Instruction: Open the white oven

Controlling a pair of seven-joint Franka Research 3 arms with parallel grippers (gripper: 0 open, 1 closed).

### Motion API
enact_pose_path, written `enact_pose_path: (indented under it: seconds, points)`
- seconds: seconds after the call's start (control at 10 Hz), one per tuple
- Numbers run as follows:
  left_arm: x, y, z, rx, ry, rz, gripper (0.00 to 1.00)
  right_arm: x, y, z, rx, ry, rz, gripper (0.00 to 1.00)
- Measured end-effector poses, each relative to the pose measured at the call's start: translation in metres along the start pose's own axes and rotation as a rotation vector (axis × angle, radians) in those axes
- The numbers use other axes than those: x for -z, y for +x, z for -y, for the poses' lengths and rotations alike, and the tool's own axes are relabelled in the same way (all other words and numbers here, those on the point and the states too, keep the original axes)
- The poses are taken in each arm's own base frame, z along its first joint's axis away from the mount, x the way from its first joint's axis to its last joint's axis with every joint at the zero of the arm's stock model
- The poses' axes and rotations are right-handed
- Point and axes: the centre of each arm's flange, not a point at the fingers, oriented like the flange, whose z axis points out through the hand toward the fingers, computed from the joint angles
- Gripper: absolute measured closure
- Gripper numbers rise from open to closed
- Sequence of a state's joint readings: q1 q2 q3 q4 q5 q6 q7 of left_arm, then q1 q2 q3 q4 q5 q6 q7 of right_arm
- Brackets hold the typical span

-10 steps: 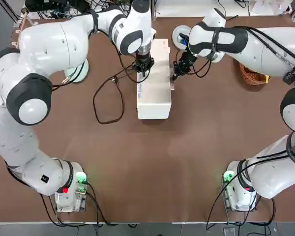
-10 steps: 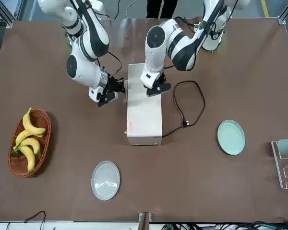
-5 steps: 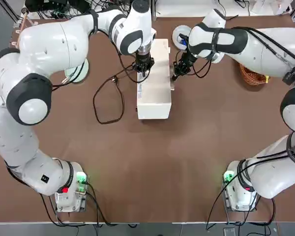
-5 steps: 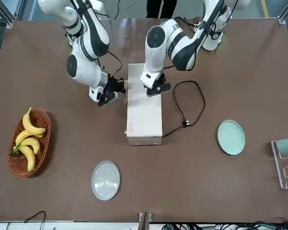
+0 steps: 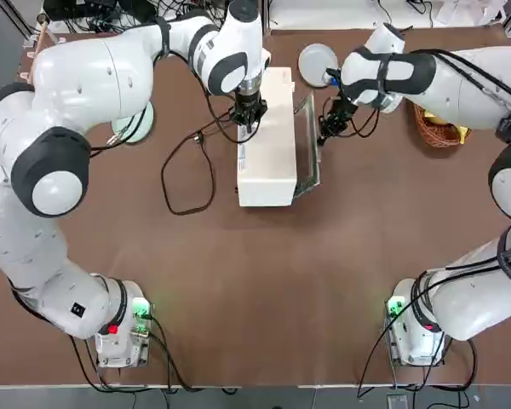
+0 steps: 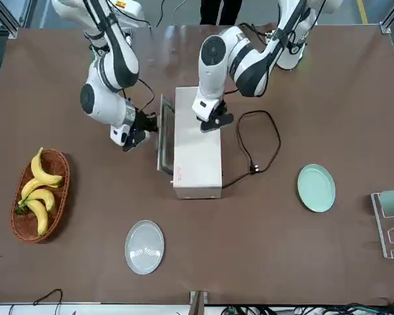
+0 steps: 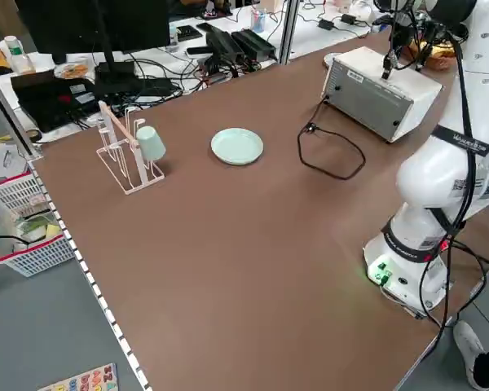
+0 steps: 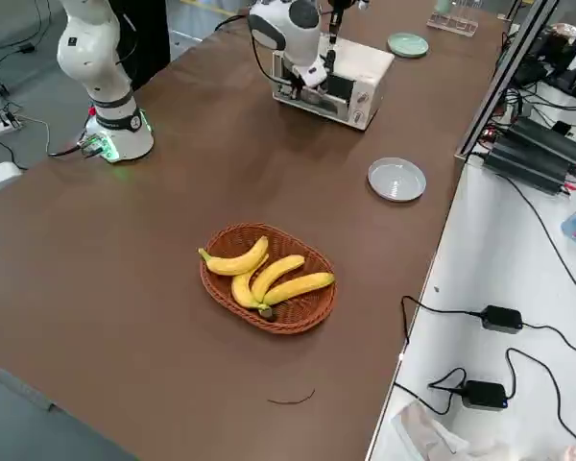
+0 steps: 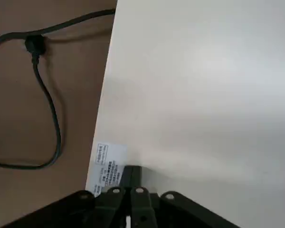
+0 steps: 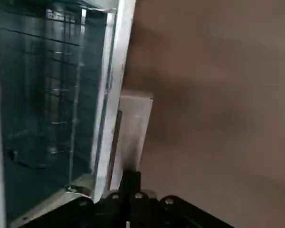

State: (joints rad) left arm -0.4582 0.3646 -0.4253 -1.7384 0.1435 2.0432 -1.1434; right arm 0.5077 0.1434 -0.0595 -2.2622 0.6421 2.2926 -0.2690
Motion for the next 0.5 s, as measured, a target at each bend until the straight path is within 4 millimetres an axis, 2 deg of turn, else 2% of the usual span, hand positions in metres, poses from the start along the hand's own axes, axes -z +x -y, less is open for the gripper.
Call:
enact_pose_path:
  seconds: [0.2,0.3,0.5]
  points:
    - [0.000,0.000,0.000,0.000,0.000,0.000,0.99,-0.014,0.003,-0.033,-0.016,-0.058,0.011,0.97]
    - [0.000,0.000,0.000,0.001,-0.001,-0.001,0.99,-0.015,0.005,-0.054,-0.014,-0.098,0.020,0.97]
    - [0.002,0.005,0.001,0.008,-0.013,-0.007,0.99,0.004,0.006,-0.114,0.000,-0.199,0.037,0.97]
